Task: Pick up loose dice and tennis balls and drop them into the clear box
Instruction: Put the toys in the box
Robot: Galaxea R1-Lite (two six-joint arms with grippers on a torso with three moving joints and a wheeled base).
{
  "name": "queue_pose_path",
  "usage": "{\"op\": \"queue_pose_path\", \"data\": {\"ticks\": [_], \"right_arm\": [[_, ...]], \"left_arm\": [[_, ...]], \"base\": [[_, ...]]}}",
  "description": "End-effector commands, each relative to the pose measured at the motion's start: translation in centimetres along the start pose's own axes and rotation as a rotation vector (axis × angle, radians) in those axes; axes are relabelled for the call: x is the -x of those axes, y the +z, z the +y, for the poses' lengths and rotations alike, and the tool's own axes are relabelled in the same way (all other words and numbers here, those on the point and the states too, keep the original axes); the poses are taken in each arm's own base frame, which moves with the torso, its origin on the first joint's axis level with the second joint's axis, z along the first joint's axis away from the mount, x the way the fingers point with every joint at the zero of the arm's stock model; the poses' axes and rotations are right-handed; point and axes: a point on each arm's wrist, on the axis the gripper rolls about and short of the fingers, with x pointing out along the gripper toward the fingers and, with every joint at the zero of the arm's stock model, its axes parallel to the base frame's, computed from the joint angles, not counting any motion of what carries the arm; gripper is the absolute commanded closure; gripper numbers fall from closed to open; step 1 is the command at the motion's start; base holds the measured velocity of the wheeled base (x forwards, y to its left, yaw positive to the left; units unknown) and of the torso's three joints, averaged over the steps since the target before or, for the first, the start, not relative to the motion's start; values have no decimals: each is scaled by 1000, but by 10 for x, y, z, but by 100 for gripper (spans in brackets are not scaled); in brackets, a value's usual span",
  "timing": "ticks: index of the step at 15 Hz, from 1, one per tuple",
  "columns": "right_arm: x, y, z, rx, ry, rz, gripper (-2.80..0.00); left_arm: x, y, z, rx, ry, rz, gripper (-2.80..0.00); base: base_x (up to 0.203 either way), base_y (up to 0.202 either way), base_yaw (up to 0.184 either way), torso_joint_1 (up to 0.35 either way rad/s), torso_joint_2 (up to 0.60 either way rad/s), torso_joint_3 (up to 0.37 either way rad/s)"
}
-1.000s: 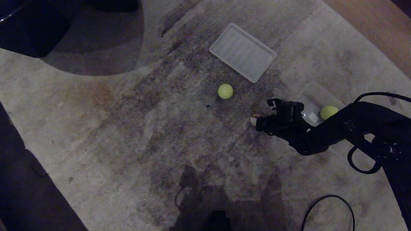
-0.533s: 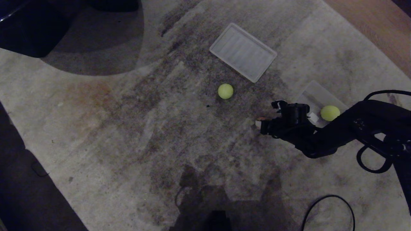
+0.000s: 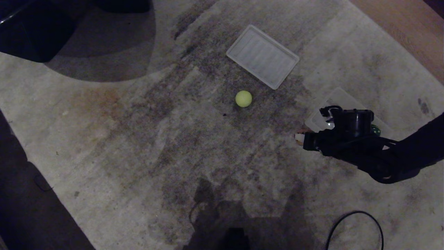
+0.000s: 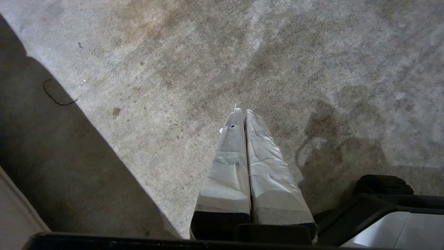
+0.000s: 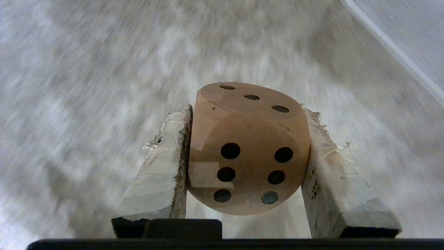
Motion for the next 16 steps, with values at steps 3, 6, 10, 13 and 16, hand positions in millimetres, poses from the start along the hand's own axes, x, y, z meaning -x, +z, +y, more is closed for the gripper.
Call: {"op": "queue_pose_path", "data": {"ticks": [3,6,10,13,16], "right_arm": [[88,12,3,-4,1,-55,0],[155,6,0,-9,-30,-57,0],[249,-30,-4,-13,-91,-76,0],[308,-71,-8,-12,-163,-90,0],[345,-113,-7,-10,-209,-113,0]], "left_arm": [[0,0,0,0,1,3,0],[0,0,0,0,1,3,0],[0,0,0,0,1,3,0],[0,0,0,0,1,3,0],[0,0,0,0,1,3,0]], "base": [[0,0,0,0,0,0],[0,0,0,0,0,0],[0,0,0,0,0,0],[0,0,0,0,0,0],[0,0,0,0,0,0]]}}
